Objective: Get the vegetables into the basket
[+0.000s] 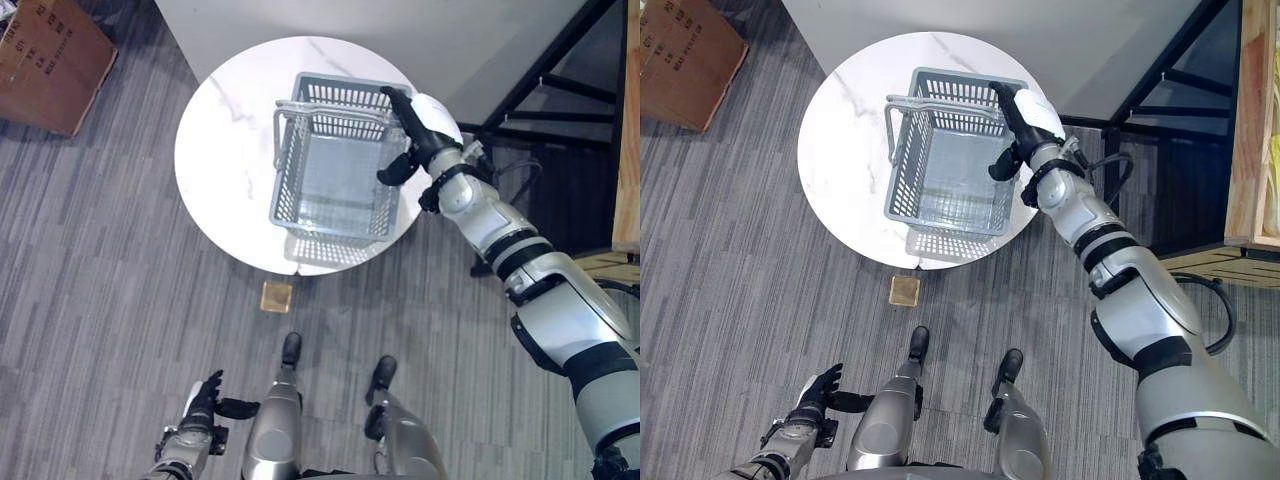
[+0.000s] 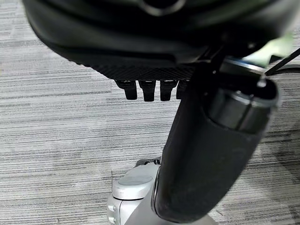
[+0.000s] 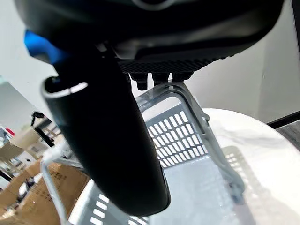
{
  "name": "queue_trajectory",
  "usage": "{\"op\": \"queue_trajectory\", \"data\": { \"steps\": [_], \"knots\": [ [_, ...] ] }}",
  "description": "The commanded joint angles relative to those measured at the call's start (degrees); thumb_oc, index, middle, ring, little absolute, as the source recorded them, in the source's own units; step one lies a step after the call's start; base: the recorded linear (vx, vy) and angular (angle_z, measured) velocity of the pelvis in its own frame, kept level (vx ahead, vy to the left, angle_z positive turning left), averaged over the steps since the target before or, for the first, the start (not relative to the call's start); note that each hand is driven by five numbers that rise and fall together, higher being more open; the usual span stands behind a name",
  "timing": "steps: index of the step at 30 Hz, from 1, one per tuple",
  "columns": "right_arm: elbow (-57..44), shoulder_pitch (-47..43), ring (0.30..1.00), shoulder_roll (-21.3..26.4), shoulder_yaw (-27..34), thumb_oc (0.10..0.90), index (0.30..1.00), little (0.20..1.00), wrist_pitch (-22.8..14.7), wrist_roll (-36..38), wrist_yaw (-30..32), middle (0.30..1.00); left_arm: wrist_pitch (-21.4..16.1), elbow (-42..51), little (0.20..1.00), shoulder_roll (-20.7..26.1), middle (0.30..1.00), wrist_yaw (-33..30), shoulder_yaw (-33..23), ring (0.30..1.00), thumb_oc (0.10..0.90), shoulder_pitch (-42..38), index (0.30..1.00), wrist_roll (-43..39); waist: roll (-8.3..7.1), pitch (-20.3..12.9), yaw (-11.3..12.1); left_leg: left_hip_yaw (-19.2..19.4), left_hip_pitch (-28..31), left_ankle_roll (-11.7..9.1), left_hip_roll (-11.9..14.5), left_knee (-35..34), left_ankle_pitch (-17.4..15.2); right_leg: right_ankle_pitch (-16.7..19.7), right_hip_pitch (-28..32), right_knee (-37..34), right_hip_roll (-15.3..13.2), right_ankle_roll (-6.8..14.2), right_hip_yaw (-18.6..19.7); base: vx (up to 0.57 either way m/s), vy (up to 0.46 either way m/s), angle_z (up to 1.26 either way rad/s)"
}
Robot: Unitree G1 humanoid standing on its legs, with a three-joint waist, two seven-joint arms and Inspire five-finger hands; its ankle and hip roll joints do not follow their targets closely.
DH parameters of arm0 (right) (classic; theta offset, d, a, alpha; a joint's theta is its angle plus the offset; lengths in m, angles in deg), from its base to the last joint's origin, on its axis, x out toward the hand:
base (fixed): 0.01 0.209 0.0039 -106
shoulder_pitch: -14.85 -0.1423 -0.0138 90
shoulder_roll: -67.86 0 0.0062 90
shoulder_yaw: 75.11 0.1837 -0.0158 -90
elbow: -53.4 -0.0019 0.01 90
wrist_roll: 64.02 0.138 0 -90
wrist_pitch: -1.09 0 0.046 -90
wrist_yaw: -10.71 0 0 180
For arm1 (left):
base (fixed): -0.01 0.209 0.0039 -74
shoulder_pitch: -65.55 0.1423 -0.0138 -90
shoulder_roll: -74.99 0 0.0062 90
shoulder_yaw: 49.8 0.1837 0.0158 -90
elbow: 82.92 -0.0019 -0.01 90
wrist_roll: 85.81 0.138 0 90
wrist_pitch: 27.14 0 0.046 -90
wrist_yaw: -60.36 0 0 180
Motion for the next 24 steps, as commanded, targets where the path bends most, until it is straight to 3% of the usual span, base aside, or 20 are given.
{"op": "queue_trajectory", "data": {
  "steps": [1, 13, 24],
  "knots": [
    [-4.96, -9.96, 1.000, -1.55, 1.67, 0.900, 1.000, 1.000, -3.77, 2.50, 4.69, 1.000, -0.12, -1.03, 1.000, 3.70, 1.000, -1.87, 0.84, 1.000, 0.900, 0.74, 1.000, -1.26, -4.02, -0.99, 0.14, 0.19, 0.65, -0.45, -0.52, 2.23, -1.64, 3.34, -0.83, 1.28, -4.32, 3.78, 6.02, 0.00, 0.000, 0.00],
    [-9.32, -12.00, 1.000, -3.60, 0.90, 0.900, 1.000, 1.000, -3.50, 1.53, 4.23, 1.000, 0.59, -1.93, 1.000, 3.95, 1.000, -1.93, 0.08, 1.000, 0.900, 1.13, 1.000, -0.46, -4.80, -1.23, 0.21, 0.25, 0.96, -0.06, -0.99, 3.02, -2.52, 3.17, -0.45, 1.84, -4.70, 3.86, 6.35, 0.00, 0.001, 0.00],
    [2.67, -16.50, 1.000, -2.21, -3.97, 0.900, 1.000, 1.000, -3.16, -0.90, 3.18, 1.000, -0.35, -1.26, 1.000, 4.54, 1.000, -1.70, 1.99, 1.000, 0.900, 0.89, 1.000, -1.21, -4.10, -0.40, 1.56, -0.88, -0.60, 0.06, -1.51, 3.16, -1.98, 3.40, -1.11, 1.82, -5.20, 4.02, 5.61, 0.00, 0.003, 0.03]
  ]
}}
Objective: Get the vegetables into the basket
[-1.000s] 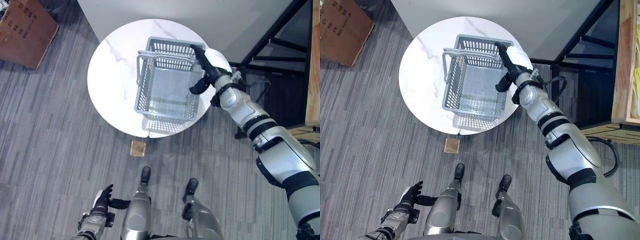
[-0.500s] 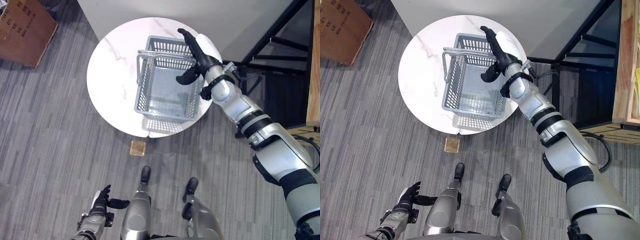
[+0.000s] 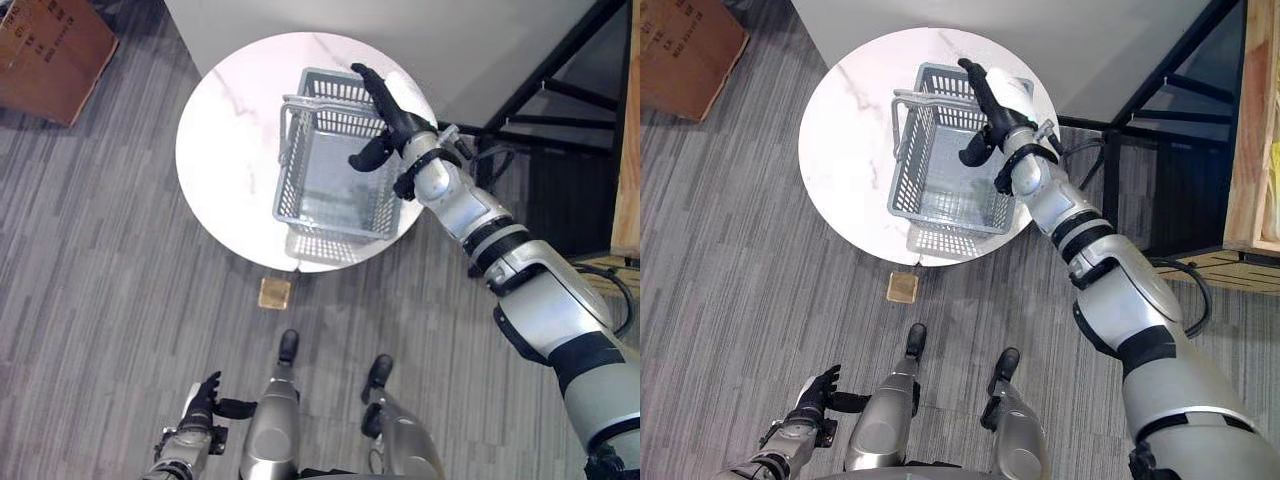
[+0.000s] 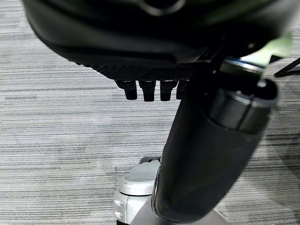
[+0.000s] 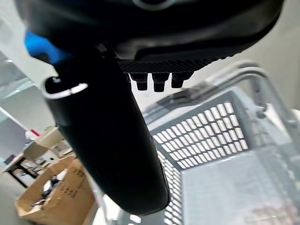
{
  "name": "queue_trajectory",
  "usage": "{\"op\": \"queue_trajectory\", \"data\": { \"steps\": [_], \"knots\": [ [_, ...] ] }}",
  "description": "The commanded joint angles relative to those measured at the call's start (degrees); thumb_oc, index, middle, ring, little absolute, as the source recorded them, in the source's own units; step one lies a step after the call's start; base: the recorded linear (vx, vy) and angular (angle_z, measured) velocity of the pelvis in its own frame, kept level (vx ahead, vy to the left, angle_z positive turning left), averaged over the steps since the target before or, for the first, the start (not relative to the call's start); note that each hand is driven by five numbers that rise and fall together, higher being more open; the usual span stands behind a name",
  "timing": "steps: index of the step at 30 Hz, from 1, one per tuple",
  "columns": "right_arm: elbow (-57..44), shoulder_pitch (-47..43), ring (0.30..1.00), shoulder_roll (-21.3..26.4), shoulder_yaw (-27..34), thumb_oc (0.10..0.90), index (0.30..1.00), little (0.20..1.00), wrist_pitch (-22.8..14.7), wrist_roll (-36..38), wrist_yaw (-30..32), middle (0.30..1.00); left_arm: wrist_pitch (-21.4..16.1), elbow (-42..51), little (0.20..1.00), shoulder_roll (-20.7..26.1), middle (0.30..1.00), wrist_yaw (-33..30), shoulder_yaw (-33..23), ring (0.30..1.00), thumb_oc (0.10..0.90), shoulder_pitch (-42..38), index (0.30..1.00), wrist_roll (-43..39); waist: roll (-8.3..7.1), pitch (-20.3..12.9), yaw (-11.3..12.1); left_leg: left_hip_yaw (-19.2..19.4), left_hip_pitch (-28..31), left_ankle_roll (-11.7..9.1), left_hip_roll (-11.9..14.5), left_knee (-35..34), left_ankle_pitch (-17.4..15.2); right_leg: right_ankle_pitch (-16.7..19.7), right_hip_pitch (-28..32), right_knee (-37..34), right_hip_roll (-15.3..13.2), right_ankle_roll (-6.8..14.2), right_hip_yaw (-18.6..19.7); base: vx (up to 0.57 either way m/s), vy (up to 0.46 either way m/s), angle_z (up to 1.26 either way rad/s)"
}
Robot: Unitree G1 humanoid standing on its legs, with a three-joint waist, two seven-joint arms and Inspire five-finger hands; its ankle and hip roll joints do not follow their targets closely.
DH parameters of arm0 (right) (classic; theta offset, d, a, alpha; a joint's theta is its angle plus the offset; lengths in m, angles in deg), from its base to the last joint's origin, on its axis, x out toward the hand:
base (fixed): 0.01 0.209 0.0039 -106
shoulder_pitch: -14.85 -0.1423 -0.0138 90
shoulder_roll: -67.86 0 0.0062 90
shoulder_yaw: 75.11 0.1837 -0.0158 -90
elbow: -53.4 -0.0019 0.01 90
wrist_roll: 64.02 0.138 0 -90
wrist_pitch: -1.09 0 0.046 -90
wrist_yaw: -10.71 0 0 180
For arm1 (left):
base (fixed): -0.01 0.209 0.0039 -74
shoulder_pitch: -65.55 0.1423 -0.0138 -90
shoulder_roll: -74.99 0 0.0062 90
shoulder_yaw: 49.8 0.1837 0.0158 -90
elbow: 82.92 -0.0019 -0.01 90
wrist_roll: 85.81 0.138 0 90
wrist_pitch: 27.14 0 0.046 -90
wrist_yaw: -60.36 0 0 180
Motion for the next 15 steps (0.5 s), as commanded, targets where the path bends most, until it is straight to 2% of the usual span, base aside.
{"op": "queue_trajectory", "data": {
  "steps": [1, 5, 6, 7, 8, 15],
  "knots": [
    [0.06, -12.89, 1.000, 3.11, -3.42, 0.900, 1.000, 1.000, -3.34, -2.10, 3.09, 1.000, -1.07, -1.25, 1.000, 4.55, 1.000, -1.51, 2.33, 1.000, 0.900, 1.04, 1.000, -0.71, -2.84, -0.82, 1.09, 0.02, 0.35, -0.05, -1.24, 2.20, -1.97, 3.52, -0.29, 0.60, -4.77, 4.08, 5.97, 0.01, 0.015, 0.04],
    [4.13, -14.97, 1.000, 4.88, -4.29, 0.900, 1.000, 1.000, -3.43, -2.31, 4.30, 1.000, -1.20, -1.25, 1.000, 4.61, 1.000, -1.78, 3.21, 1.000, 0.900, 0.76, 1.000, -0.82, -2.32, -0.58, 1.75, -0.58, -0.69, -0.12, -1.46, 2.21, -1.65, 3.66, -0.60, 0.19, -4.88, 4.17, 5.62, 0.01, -0.002, 0.03],
    [4.99, -14.97, 0.780, 5.35, -4.09, 0.743, 0.780, 0.780, -3.35, -2.13, 4.55, 0.780, -1.32, -1.11, 1.000, 4.59, 1.000, -1.81, 3.41, 1.000, 0.900, 0.61, 1.000, -0.96, -2.20, -0.53, 1.91, -0.71, -0.84, -0.15, -1.46, 2.07, -1.51, 3.73, -0.62, 0.08, -4.95, 4.21, 5.48, 0.01, -0.012, 0.05],
    [5.64, -14.46, 0.363, 5.73, -3.80, 0.445, 0.363, 0.363, -3.25, -1.91, 4.83, 0.363, -1.38, -0.76, 1.000, 4.34, 1.000, -2.00, 3.98, 1.000, 0.900, 0.20, 1.000, -0.90, -1.94, -0.42, 2.10, -0.98, -1.07, -0.23, -1.49, 1.84, -1.27, 3.78, -0.64, -0.05, -5.02, 4.26, 5.24, 0.01, -0.008, 0.05],
    [5.64, -14.45, 0.300, 5.74, -3.80, 0.400, 0.300, 0.300, -3.25, -1.91, 4.83, 0.300, -1.38, -0.77, 1.000, 4.34, 1.000, -2.00, 4.00, 1.000, 0.900, 0.19, 1.000, -0.90, -1.93, -0.43, 2.09, -1.00, -1.08, -0.24, -1.49, 1.83, -1.26, 3.78, -0.65, -0.05, -5.02, 4.25, 5.22, 0.01, -0.004, 0.09],
    [6.24, -13.03, 0.300, 3.26, -4.45, 0.400, 0.300, 0.300, -2.58, -3.41, 3.93, 0.300, -0.97, -1.03, 1.000, 3.86, 1.000, -2.43, 4.92, 1.000, 0.900, -0.48, 1.000, 0.23, -1.71, -0.14, 2.29, -1.11, -1.38, -0.11, -1.65, 1.96, -1.41, 3.71, -0.76, -0.08, -5.09, 4.19, 5.27, 0.00, -0.001, 0.04]
  ]
}}
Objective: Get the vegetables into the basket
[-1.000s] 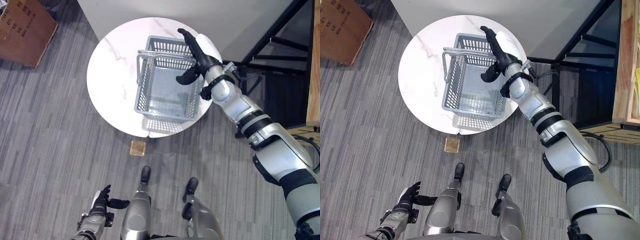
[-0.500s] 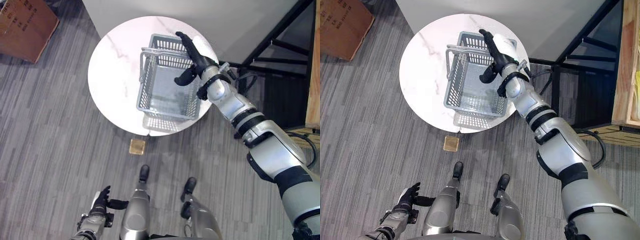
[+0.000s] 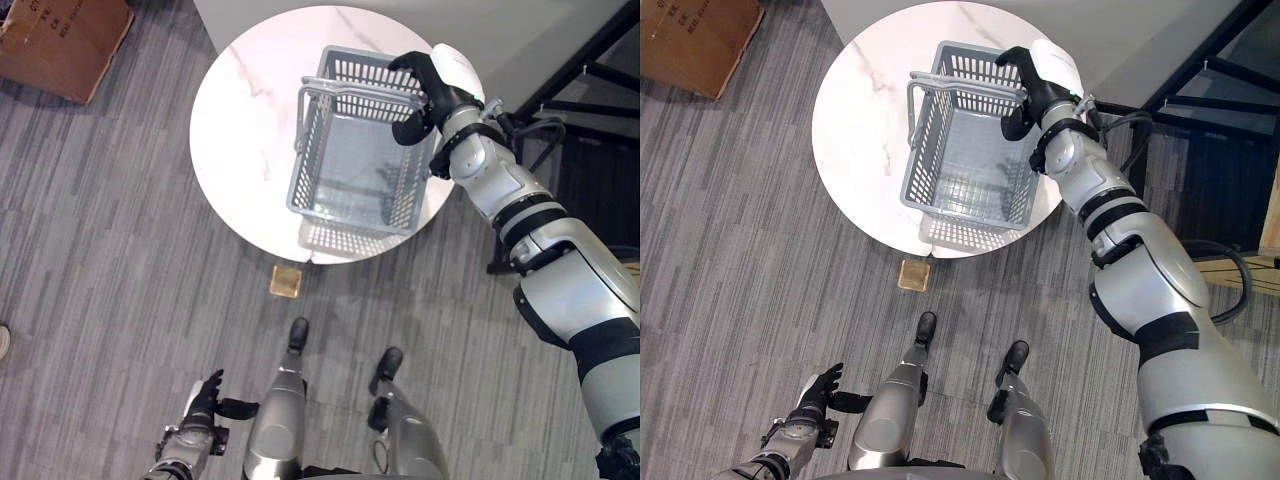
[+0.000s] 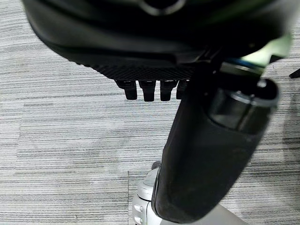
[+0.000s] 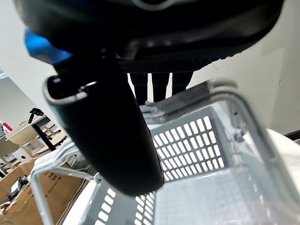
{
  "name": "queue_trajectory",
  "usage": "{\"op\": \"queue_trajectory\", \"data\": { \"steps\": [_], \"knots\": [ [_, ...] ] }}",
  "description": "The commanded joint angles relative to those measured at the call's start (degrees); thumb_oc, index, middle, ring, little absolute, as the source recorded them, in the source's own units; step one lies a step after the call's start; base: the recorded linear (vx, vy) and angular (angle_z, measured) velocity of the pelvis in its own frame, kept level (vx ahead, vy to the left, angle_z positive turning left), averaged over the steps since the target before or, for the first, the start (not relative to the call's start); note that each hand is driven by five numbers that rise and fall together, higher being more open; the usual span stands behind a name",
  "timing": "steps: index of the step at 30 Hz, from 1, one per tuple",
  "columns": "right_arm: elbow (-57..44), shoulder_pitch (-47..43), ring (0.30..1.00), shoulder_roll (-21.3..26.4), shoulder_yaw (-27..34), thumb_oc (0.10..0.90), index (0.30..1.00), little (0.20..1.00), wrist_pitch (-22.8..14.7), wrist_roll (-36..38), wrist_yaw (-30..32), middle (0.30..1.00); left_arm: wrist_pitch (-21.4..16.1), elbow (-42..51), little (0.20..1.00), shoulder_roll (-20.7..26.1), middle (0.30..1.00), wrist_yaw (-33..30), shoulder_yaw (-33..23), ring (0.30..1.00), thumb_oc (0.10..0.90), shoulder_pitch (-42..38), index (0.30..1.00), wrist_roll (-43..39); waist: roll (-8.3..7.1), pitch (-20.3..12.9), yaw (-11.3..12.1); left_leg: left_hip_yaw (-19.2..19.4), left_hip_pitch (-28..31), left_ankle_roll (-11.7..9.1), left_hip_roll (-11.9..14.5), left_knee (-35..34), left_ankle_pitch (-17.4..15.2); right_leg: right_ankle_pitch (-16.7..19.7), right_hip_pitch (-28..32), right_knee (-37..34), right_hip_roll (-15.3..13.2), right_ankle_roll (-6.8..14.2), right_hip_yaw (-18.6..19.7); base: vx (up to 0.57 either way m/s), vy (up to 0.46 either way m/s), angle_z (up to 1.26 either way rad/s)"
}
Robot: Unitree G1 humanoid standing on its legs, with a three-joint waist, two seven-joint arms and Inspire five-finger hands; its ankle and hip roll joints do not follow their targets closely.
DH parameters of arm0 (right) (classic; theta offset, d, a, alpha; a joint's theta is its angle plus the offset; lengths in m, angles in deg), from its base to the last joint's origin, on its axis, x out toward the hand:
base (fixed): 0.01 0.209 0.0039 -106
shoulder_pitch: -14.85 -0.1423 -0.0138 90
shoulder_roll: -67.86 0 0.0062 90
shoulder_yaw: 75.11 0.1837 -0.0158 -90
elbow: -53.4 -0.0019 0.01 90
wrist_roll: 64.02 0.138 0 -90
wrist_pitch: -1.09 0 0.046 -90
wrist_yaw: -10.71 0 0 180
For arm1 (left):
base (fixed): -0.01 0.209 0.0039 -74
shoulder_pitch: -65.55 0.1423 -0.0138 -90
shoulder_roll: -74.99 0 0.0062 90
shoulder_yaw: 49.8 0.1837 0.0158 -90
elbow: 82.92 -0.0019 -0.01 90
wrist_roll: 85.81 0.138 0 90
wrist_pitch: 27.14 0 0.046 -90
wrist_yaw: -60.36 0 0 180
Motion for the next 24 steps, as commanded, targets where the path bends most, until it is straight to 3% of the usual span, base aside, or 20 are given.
{"op": "queue_trajectory", "data": {
  "steps": [1, 7, 13, 17, 24],
  "knots": [
    [-1.47, -7.28, 0.300, -0.42, -2.54, 0.400, 0.300, 0.300, -2.26, -2.32, 2.62, 0.300, 0.00, -0.94, 1.000, 3.49, 1.000, -1.82, 1.54, 1.000, 0.900, -0.31, 1.000, 0.21, -3.12, -0.88, 0.67, 0.50, 0.92, -0.15, -1.23, 1.81, -1.63, 3.74, 0.55, 0.14, -4.56, 4.11, 6.62, 0.00, 0.000, 0.00],
    [-1.17, -4.04, 0.300, -3.65, -2.91, 0.400, 0.300, 0.300, -1.86, -4.52, 1.28, 0.300, 0.14, -0.82, 1.000, 3.12, 1.000, -1.99, 1.49, 1.000, 0.900, -0.69, 1.000, 0.61, -3.05, -0.80, 0.43, 0.94, 1.04, -0.18, -1.32, 2.98, -2.33, 3.43, 0.82, 0.46, -4.57, 3.92, 6.95, 0.00, 0.000, 0.00],
    [-5.57, -1.91, 0.300, -3.47, -3.51, 0.400, 0.300, 0.300, -2.10, -5.78, 0.31, 0.300, 0.37, -0.86, 1.000, 3.05, 1.000, -1.95, 1.31, 1.000, 0.900, -0.64, 1.000, 2.09, -3.21, -1.04, -0.05, 1.31, 1.90, -0.19, -1.23, 2.93, -2.63, 3.41, 1.31, 0.44, -4.42, 3.92, 7.53, 0.00, 0.005, -0.01],
    [-19.01, 0.70, 0.300, 0.70, -1.81, 0.400, 0.300, 0.300, -3.25, -3.47, -1.22, 0.300, 1.18, -0.96, 1.000, 3.37, 1.000, -1.28, -0.24, 1.000, 0.900, 0.27, 1.000, 3.90, -3.73, -2.10, -1.49, 2.23, 3.75, -0.04, -1.25, 2.74, -3.21, 3.20, 1.96, 0.96, -4.50, 3.93, 8.46, 0.00, 0.034, -0.10],
    [-33.56, 5.48, 0.300, 7.75, 1.63, 0.400, 0.300, 0.300, -5.11, 1.79, -4.36, 0.300, 2.11, -1.67, 1.000, 3.12, 1.000, 0.12, -3.08, 1.000, 0.900, 1.85, 1.000, 5.77, -4.57, -3.83, -3.76, 3.94, 6.76, 0.06, -1.00, 1.36, -3.32, 3.41, 3.20, 0.50, -4.41, 4.03, 9.71, 0.00, 0.024, -0.13]
  ]
}}
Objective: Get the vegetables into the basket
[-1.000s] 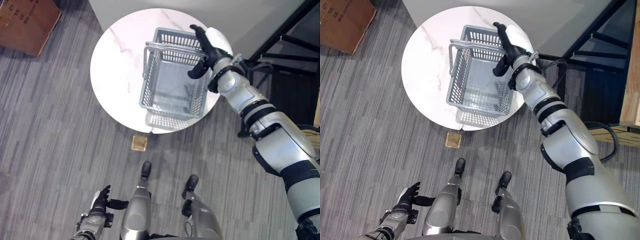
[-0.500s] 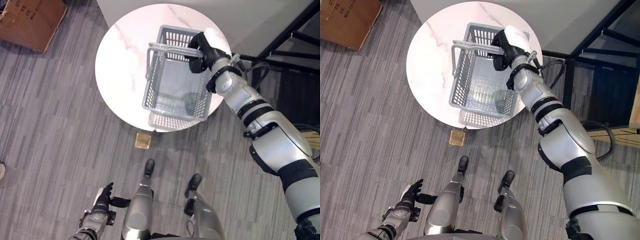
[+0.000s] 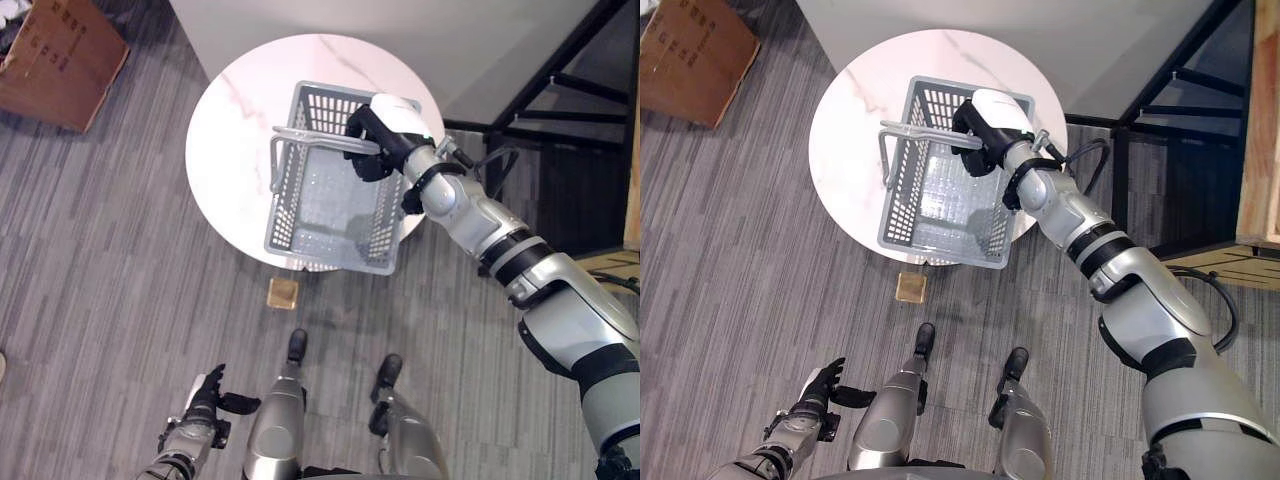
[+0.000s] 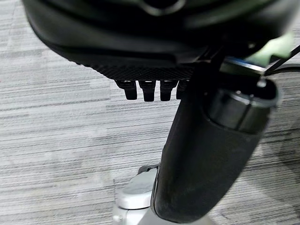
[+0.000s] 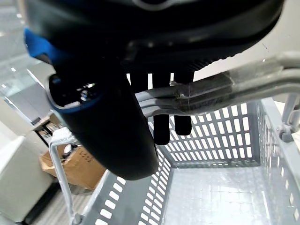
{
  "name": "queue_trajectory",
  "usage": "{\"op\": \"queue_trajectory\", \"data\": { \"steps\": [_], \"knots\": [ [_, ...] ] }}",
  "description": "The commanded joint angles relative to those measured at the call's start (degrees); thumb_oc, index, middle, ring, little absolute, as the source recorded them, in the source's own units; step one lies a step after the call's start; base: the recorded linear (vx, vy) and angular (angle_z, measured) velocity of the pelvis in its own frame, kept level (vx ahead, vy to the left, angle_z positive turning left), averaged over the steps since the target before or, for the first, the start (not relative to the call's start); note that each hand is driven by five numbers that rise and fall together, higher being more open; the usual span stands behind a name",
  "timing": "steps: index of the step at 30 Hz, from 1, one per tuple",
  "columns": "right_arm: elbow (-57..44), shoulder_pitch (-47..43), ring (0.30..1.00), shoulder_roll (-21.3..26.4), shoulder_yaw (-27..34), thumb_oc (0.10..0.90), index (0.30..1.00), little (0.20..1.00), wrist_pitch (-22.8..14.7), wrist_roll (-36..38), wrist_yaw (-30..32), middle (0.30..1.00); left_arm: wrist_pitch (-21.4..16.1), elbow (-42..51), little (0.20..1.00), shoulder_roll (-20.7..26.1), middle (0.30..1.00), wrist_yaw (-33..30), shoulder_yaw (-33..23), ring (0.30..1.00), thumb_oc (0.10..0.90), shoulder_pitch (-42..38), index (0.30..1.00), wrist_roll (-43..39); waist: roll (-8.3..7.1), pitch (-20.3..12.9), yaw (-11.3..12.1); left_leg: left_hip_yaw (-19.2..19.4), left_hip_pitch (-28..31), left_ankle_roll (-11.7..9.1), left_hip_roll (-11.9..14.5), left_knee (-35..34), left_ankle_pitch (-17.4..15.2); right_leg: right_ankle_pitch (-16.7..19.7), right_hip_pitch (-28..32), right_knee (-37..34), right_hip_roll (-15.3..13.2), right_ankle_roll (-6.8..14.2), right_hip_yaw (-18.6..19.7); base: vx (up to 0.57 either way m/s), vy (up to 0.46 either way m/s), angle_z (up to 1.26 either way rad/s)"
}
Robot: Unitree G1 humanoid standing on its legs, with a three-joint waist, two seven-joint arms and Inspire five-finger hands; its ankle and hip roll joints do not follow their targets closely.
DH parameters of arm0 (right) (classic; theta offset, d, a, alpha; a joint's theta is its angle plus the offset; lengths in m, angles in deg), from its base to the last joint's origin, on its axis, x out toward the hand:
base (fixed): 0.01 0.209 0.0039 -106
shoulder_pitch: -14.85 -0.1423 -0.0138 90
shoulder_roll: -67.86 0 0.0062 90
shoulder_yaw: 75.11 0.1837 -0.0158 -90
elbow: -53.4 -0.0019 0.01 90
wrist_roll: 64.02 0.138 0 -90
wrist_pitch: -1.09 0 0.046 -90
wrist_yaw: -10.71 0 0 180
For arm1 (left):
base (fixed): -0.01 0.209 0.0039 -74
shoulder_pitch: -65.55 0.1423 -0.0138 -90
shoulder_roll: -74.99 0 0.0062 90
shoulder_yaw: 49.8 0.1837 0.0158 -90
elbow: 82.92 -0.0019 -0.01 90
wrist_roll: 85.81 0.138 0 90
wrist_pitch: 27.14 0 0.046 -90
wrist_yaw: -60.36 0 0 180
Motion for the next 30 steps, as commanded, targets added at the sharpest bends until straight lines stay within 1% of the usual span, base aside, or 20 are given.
{"op": "queue_trajectory", "data": {
  "steps": [1, 3, 4, 5, 9, 10, 12, 13, 15, 16, 17, 19, 20, 22, 23, 24, 25, 27, 28, 30],
  "knots": [
    [-10.54, -5.29, 0.300, 4.98, 4.52, 0.400, 0.300, 0.300, -6.59, 5.24, 1.62, 0.300, 0.60, -2.24, 1.000, 3.00, 1.000, 0.37, -0.59, 1.000, 0.900, 4.15, 1.000, 3.41, -4.95, -4.46, -2.55, 1.73, 2.51, 0.05, -0.35, 1.15, -3.31, 3.47, 0.92, -1.36, -3.85, 4.08, 6.80, 0.01, 0.040, -0.11],
    [-14.30, -3.33, 0.300, 8.40, 4.76, 0.400, 0.300, 0.300, -7.44, 4.98, 0.40, 0.300, 0.95, -2.61, 1.000, 2.89, 1.000, 0.82, -1.48, 1.000, 0.900, 4.83, 1.000, 4.55, -5.05, -5.25, -3.06, 2.35, 3.53, 0.12, -0.21, 0.72, -3.37, 3.53, 1.30, -1.61, -3.77, 4.20, 7.25, 0.02, 0.018, -0.23],
    [-18.06, -0.71, 0.300, 11.46, 5.41, 0.400, 0.300, 0.300, -8.19, 5.01, -0.86, 0.300, 1.08, -2.88, 1.000, 2.57, 1.000, 1.33, -2.42, 1.000, 0.900, 5.73, 1.000, 5.41, -5.17, -6.00, -3.86, 3.04, 4.51, 0.07, -0.10, 0.53, -3.50, 3.67, 1.77, -1.93, -3.75, 4.33, 7.62, 0.03, 0.000, -0.26],
    [-18.20, -0.55, 0.300, 11.53, 5.53, 0.400, 0.300, 0.300, -8.13, 5.01, -0.90, 0.300, 1.08, -2.86, 1.000, 2.59, 1.000, 1.33, -2.36, 1.000, 0.900, 5.76, 1.000, 5.42, -5.17, -5.98, -3.78, 3.07, 4.60, 0.07, -0.09, 0.48, -3.49, 3.68, 1.83, -1.97, -3.73, 4.33, 7.64, 0.03, 0.009, -0.29],
    [-24.87, 6.41, 0.300, 16.06, 7.37, 0.400, 0.300, 0.300, -9.22, 5.50, -4.19, 0.300, 1.52, -3.42, 1.000, 1.86, 1.000, 2.17, -3.54, 1.000, 0.900, 7.52, 1.000, 7.06, -4.94, -7.25, -5.16, 4.18, 6.31, 0.03, 0.21, 0.06, -3.72, 3.76, 2.70, -2.47, -3.59, 4.44, 8.54, 0.02, 0.005, -0.18],
    [-24.97, 6.53, 0.300, 16.13, 7.45, 0.400, 0.300, 0.300, -9.19, 5.51, -4.23, 0.300, 1.52, -3.41, 1.000, 1.85, 1.000, 2.17, -3.50, 1.000, 0.900, 7.54, 1.000, 7.06, -4.92, -7.25, -5.10, 4.20, 6.38, 0.03, 0.22, 0.02, -3.71, 3.76, 2.74, -2.49, -3.57, 4.44, 8.55, 0.03, 0.000, -0.16],
    [-28.58, 8.74, 0.300, 20.42, 6.52, 0.400, 0.300, 0.300, -9.81, 3.71, -5.84, 0.300, 1.53, -3.75, 1.000, 1.66, 1.000, 2.66, -3.80, 1.000, 0.900, 8.41, 1.000, 8.57, -4.77, -7.98, -5.84, 4.91, 7.53, -0.06, 0.45, -0.39, -3.83, 3.86, 3.34, -2.97, -3.44, 4.64, 8.72, 0.04, 0.000, -0.16],
    [-31.67, 14.25, 0.300, 21.25, 9.37, 0.400, 0.300, 0.300, -10.57, 4.36, -6.69, 0.300, 1.55, -3.58, 1.000, 1.08, 1.000, 3.01, -4.62, 1.000, 0.900, 9.35, 1.000, 8.80, -4.35, -8.62, -6.64, 5.47, 8.21, -0.09, 0.52, -0.57, -3.94, 4.00, 3.66, -3.15, -3.45, 4.74, 9.01, 0.03, 0.005, -0.07],
    [-32.98, 16.58, 0.300, 22.27, 10.40, 0.400, 0.300, 0.300, -10.88, 3.95, -7.33, 0.300, 1.57, -3.37, 1.000, 1.10, 1.000, 3.23, -4.56, 1.000, 0.900, 9.68, 1.000, 9.07, -4.26, -8.90, -6.68, 5.68, 8.53, -0.15, 0.57, -0.66, -3.99, 3.98, 3.81, -3.25, -3.44, 4.80, 9.04, 0.02, -0.009, -0.14],
    [-36.00, 20.88, 0.300, 25.21, 12.29, 0.400, 0.300, 0.300, -11.55, 2.22, -7.78, 0.300, 1.50, -3.34, 1.000, 0.86, 1.000, 3.56, -5.27, 1.000, 0.900, 10.16, 1.000, 9.53, -4.00, -9.43, -7.42, 6.12, 9.10, -0.19, 0.64, -0.59, -4.25, 3.92, 4.12, -3.41, -3.32, 4.95, 9.42, 0.04, -0.011, -0.24],
    [-37.33, 23.75, 0.300, 25.89, 14.03, 0.400, 0.300, 0.300, -11.85, 2.44, -8.28, 0.300, 1.57, -3.43, 1.000, 0.42, 1.000, 3.73, -5.56, 1.000, 0.900, 10.46, 1.000, 10.14, -3.81, -9.66, -8.14, 6.57, 9.49, -0.24, 0.67, -0.48, -4.39, 3.97, 4.31, -3.56, -3.34, 5.00, 9.63, 0.04, -0.005, -0.17],
    [-38.33, 26.05, 0.300, 26.00, 15.59, 0.400, 0.300, 0.300, -12.06, 2.33, -8.62, 0.300, 1.48, -3.45, 1.000, 0.34, 1.000, 3.99, -5.31, 1.000, 0.900, 10.66, 1.000, 10.34, -3.76, -9.87, -8.10, 6.87, 9.88, -0.28, 0.75, -0.37, -4.61, 3.98, 4.55, -3.69, -3.32, 5.05, 9.78, 0.04, 0.006, -0.13],
    [-40.18, 32.29, 0.300, 27.18, 19.12, 0.400, 0.300, 0.300, -12.67, 2.12, -9.14, 0.300, 1.42, -3.09, 1.000, -0.30, 1.000, 4.47, -5.79, 1.000, 0.900, 11.34, 1.000, 10.86, -3.37, -10.49, -9.34, 7.74, 10.43, -0.27, 0.77, 0.63, -5.48, 3.99, 4.82, -3.72, -3.49, 5.25, 10.43, 0.04, 0.008, -0.26],
    [-40.43, 32.83, 0.300, 27.25, 19.62, 0.400, 0.300, 0.300, -12.62, 2.11, -9.21, 0.300, 1.43, -3.08, 1.000, -0.22, 1.000, 4.47, -5.62, 1.000, 0.900, 11.34, 1.000, 10.86, -3.41, -10.50, -9.12, 7.79, 10.44, -0.27, 0.78, 0.70, -5.55, 3.99, 4.83, -3.72, -3.48, 5.26, 10.47, 0.02, 0.017, -0.25],
    [-41.36, 36.02, 0.300, 28.40, 21.43, 0.400, 0.300, 0.300, -12.89, 1.82, -9.62, 0.300, 1.29, -2.79, 1.000, -0.48, 1.000, 4.59, -6.14, 1.000, 0.900, 11.43, 1.000, 10.96, -3.31, -10.60, -10.23, 8.68, 10.79, -0.16, 0.61, 1.80, -6.34, 4.04, 4.86, -3.41, -3.66, 5.47, 10.97, 0.02, 0.025, -0.21],
    [-41.59, 36.52, 0.300, 28.47, 21.91, 0.400, 0.300, 0.300, -12.85, 1.82, -9.69, 0.300, 1.29, -2.78, 1.000, -0.42, 1.000, 4.59, -5.97, 1.000, 0.900, 11.41, 1.000, 10.97, -3.34, -10.60, -9.99, 8.75, 10.80, -0.16, 0.62, 1.90, -6.42, 4.03, 4.85, -3.39, -3.65, 5.48, 11.05, 0.02, 0.064, -0.26],
    [-41.89, 40.02, 0.300, 29.17, 24.19, 0.400, 0.300, 0.300, -12.99, 1.23, -9.71, 0.300, 1.18, -2.52, 1.000, -0.67, 1.000, 4.67, -6.40, 1.000, 0.900, 11.41, 1.000, 11.20, -3.42, -10.55, -11.07, 9.77, 10.98, -0.02, 0.29, 3.69, -7.64, 4.04, 4.67, -2.74, -3.90, 5.84, 11.82, -0.01, 0.067, -0.23],
    [-41.17, 42.61, 0.300, 29.70, 25.45, 0.400, 0.300, 0.300, -12.99, 0.69, -9.59, 0.300, 1.05, -2.19, 1.000, -0.76, 1.000, 4.64, -6.51, 1.000, 0.900, 11.19, 1.000, 11.45, -3.66, -10.39, -12.14, 10.89, 11.11, 0.20, 0.07, 5.22, -8.81, 4.06, 4.16, -1.82, -4.10, 6.37, 12.76, -0.02, 0.077, -0.23],
    [-41.29, 42.93, 0.300, 29.72, 25.75, 0.400, 0.300, 0.300, -12.98, 0.68, -9.62, 0.300, 1.05, -2.18, 1.000, -0.72, 1.000, 4.64, -6.40, 1.000, 0.900, 11.17, 1.000, 11.45, -3.68, -10.39, -11.90, 11.03, 11.09, 0.22, 0.08, 5.36, -8.93, 4.03, 4.07, -1.72, -4.08, 6.39, 12.92, -0.03, 0.109, -0.33],
    [-40.23, 47.43, 0.300, 30.19, 29.09, 0.400, 0.300, 0.300, -12.87, -0.31, -9.12, 0.300, 0.72, -1.46, 1.000, -0.56, 1.000, 4.84, -5.81, 1.000, 0.900, 10.43, 1.000, 12.81, -4.26, -9.58, -14.38, 13.19, 11.70, 1.09, -0.98, 6.03, -10.10, 5.89, 2.36, 0.16, -4.53, 7.98, 15.11, -0.08, 0.155, -0.37]
  ]
}}
